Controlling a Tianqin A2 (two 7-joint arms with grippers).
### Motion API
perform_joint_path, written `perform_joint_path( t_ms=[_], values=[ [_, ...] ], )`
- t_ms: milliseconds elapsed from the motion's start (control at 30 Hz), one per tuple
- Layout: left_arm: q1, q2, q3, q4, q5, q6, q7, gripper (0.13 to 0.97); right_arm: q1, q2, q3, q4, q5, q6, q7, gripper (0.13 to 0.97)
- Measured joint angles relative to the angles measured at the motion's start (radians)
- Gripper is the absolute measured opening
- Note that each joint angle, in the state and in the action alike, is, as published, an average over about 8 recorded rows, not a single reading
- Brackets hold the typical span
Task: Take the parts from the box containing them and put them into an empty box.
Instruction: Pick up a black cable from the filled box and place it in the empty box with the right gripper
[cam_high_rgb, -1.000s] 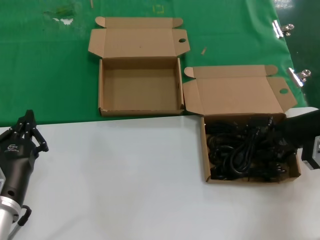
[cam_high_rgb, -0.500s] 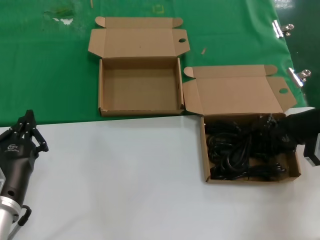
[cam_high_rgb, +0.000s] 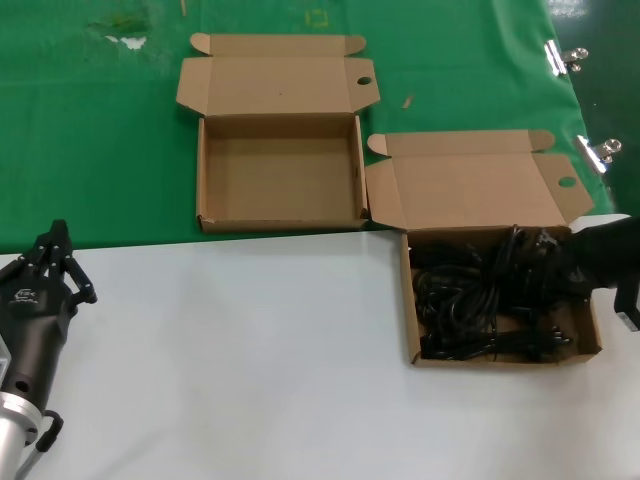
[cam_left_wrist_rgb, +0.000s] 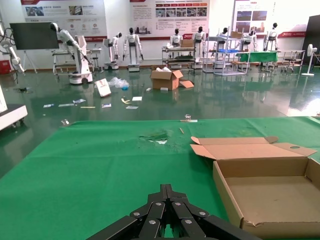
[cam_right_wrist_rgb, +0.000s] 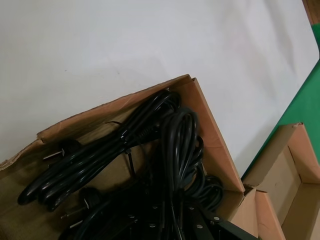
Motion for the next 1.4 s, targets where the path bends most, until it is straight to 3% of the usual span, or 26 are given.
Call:
perform_joint_path(
  t_ms=[167, 333, 633, 933, 1133, 1400],
  values=[
    [0.000, 0.000, 0.000, 0.000, 0.000, 0.000, 0.000, 0.140, -0.011, 0.015, 0.008, 0.037, 0.009, -0.017, 0.032, 0.184],
    [0.000, 0.000, 0.000, 0.000, 0.000, 0.000, 0.000, 0.140, -0.061, 0.048, 0.027, 0.165, 0.037, -0.044, 0.151, 0.175],
    [0.000, 0.000, 0.000, 0.000, 0.000, 0.000, 0.000, 0.140, -0.212, 0.120, 0.066, 0.533, 0.123, -0.053, 0.558, 0.171],
    [0.000, 0.000, 0.000, 0.000, 0.000, 0.000, 0.000, 0.140, -0.317, 0.133, 0.064, 0.817, 0.124, 0.088, 0.976, 0.171],
    [0.000, 0.000, 0.000, 0.000, 0.000, 0.000, 0.000, 0.140, -0.333, 0.094, 0.038, 0.888, 0.084, 0.175, 1.114, 0.171],
    [0.000, 0.000, 0.000, 0.000, 0.000, 0.000, 0.000, 0.140, -0.284, 0.000, -0.009, 0.852, 0.045, 0.240, 1.151, 0.171]
  ],
)
